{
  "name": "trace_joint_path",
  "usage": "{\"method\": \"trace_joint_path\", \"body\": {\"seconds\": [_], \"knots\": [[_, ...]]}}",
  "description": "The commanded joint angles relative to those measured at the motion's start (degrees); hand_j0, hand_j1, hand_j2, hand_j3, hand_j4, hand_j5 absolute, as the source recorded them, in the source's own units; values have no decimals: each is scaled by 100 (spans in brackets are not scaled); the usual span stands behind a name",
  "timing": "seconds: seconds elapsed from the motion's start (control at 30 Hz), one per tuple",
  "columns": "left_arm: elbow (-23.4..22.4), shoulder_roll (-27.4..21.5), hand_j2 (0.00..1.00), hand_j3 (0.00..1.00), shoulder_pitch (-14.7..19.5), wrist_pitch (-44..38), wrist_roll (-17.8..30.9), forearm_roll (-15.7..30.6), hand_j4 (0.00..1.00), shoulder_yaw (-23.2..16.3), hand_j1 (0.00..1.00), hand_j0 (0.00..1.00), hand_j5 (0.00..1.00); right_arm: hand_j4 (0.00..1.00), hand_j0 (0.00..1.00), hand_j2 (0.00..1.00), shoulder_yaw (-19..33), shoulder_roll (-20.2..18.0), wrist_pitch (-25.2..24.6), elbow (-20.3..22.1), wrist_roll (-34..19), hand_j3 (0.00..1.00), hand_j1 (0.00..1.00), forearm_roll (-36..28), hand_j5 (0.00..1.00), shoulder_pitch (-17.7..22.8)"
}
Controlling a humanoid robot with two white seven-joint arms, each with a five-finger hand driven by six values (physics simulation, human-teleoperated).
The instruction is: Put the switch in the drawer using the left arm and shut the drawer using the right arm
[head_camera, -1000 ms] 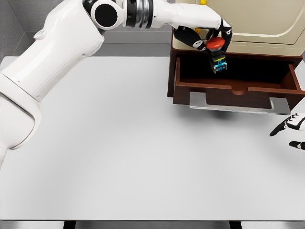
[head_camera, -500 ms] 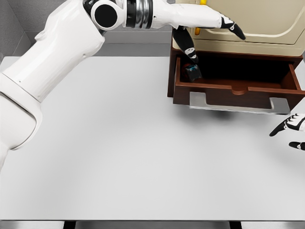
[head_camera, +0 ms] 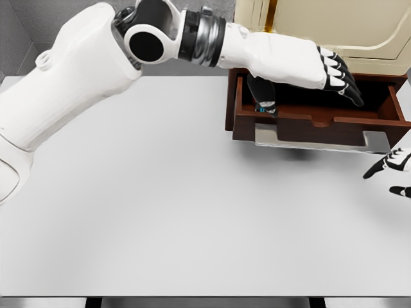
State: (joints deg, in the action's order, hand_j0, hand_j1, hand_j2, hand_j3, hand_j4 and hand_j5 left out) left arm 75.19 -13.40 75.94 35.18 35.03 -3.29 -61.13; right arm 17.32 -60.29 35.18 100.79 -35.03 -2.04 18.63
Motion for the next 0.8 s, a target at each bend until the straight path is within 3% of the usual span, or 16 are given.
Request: {"method": "trace_joint_path", "body": {"seconds": [0.0,0.1,0.2,0.23,0.27,0.37,0.57,0.67,0.77], "knots": [[769,-452,100,100,-17,-18,-3,56,100,4,100,100,100,66,66,66,25,-18,-18,2,3,66,66,-86,66,0],[1217,-1225,100,100,-369,-18,-3,144,100,22,100,100,100,66,66,66,201,-27,-18,2,3,66,66,-201,66,18],[1226,-2131,100,100,-896,-18,-3,162,100,75,100,100,100,66,66,66,210,-18,-18,2,3,66,66,-201,66,9],[1226,-2412,100,100,-1010,-18,-3,153,100,197,100,100,100,66,66,66,210,-18,-18,2,3,66,66,-201,66,9],[1235,-2711,100,100,-1362,-18,-3,144,100,487,100,100,100,66,66,66,210,-18,-18,2,3,66,66,-209,66,0],[1226,-3300,100,100,-1696,-18,-3,135,100,611,100,100,100,66,66,66,184,-9,-18,2,3,66,66,-209,66,-26],[857,-3327,100,100,-1775,-18,-3,118,100,611,100,100,100,67,67,67,113,-88,-18,2,3,67,67,-210,67,-149],[796,-3327,100,100,-1784,-18,-3,109,100,611,100,100,100,67,67,67,-264,-97,-18,2,3,67,67,-209,67,-343],[611,-3327,100,100,-1758,-18,-3,100,100,558,100,100,100,67,67,67,-300,-71,-18,2,3,67,67,-209,67,-378]]}}
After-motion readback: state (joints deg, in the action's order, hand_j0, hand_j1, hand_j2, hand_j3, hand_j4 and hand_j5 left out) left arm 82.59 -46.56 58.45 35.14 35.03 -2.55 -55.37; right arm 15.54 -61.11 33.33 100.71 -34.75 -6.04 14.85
